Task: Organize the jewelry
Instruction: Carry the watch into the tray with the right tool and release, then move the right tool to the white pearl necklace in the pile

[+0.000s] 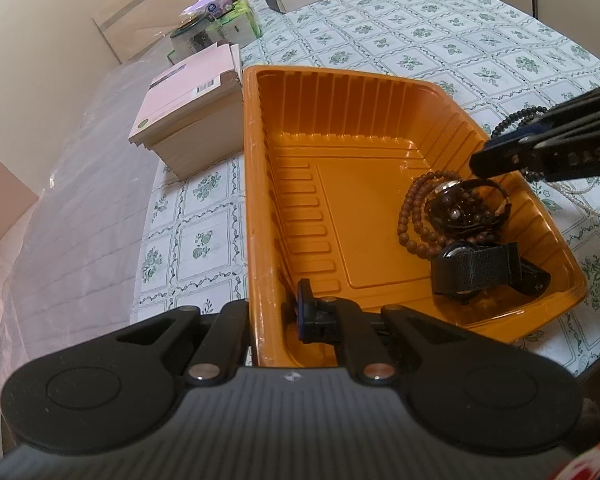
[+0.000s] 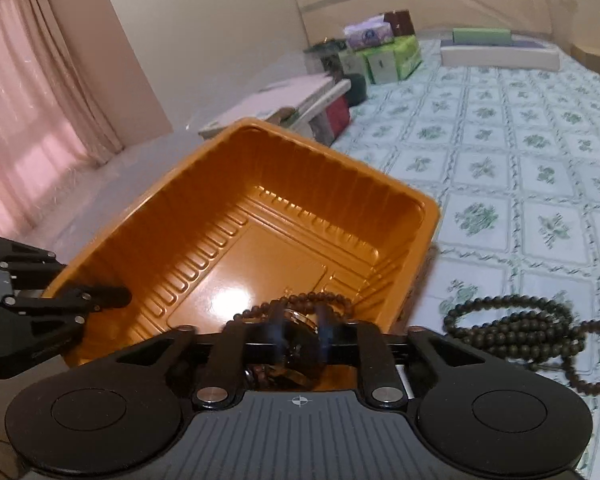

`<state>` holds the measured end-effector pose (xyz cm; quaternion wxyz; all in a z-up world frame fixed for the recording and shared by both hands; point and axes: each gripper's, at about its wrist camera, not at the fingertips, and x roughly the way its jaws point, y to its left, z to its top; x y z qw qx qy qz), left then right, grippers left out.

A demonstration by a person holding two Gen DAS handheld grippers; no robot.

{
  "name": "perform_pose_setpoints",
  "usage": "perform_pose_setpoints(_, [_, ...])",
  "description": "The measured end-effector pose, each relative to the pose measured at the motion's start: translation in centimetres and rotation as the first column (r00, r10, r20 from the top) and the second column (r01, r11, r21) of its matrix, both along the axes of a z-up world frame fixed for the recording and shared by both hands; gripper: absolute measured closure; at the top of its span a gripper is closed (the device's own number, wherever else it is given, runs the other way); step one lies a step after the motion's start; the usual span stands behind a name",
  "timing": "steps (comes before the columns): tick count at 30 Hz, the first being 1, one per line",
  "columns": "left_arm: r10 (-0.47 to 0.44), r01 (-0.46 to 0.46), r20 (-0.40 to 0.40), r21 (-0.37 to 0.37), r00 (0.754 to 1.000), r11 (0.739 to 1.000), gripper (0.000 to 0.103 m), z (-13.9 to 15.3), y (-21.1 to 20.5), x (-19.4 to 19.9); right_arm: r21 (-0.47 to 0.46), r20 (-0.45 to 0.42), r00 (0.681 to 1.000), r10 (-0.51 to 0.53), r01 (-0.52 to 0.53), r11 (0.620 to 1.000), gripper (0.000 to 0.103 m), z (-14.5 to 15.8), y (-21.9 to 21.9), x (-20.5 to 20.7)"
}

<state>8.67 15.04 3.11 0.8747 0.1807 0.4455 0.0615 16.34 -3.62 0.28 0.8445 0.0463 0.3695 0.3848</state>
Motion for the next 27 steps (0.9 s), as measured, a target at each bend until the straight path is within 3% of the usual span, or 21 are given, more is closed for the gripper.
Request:
perform_pose_setpoints(1, [0.000, 0.000, 0.000, -0.001, 1.000, 1.000, 0.097, 0.0, 0.0, 0.0, 0.003, 0.012, 1.000, -0.012, 0.012, 1.000, 0.066, 0.2, -0.5, -0.2])
perform_pose_setpoints(3, [0.000, 0.000, 0.000, -0.001, 1.000, 1.000, 0.097, 0.1, 0.0, 0.0, 0.011, 0.023, 0.998, -0.050, 0.050, 0.999, 0.064, 0.5, -2.2, -0.6])
perform_pose_setpoints(9, [0.000, 0.000, 0.002, -0.001, 1.000, 1.000, 0.097, 0.1, 0.0, -0.1, -0.029, 0.024, 0.981, -0.193, 0.194, 0.981, 0.063, -0.5, -8.8, -2.3])
perform_pose_setpoints(16, [0.002, -0.002, 0.003, 0.003, 1.000, 1.000, 0.097, 0.1, -0.1, -0.1, -0.128, 0.020, 0.934, -0.357, 0.357, 0.925, 0.062, -2.5, -16.5, -4.7])
perform_pose_setpoints(21, [0.003, -0.003, 0.003, 0.012, 1.000, 1.000, 0.097, 0.2, -0.3, -0.1, -0.157, 0.020, 0.923, -0.384, 0.382, 0.911, 0.062, -3.3, -18.6, -6.0])
perform_pose_setpoints(27, [0.003, -0.003, 0.000, 0.018, 1.000, 1.000, 0.097, 0.2, -0.4, -0.1, -0.160, 0.052, 0.925, -0.377, 0.380, 0.911, 0.062, -3.5, -18.5, -4.6])
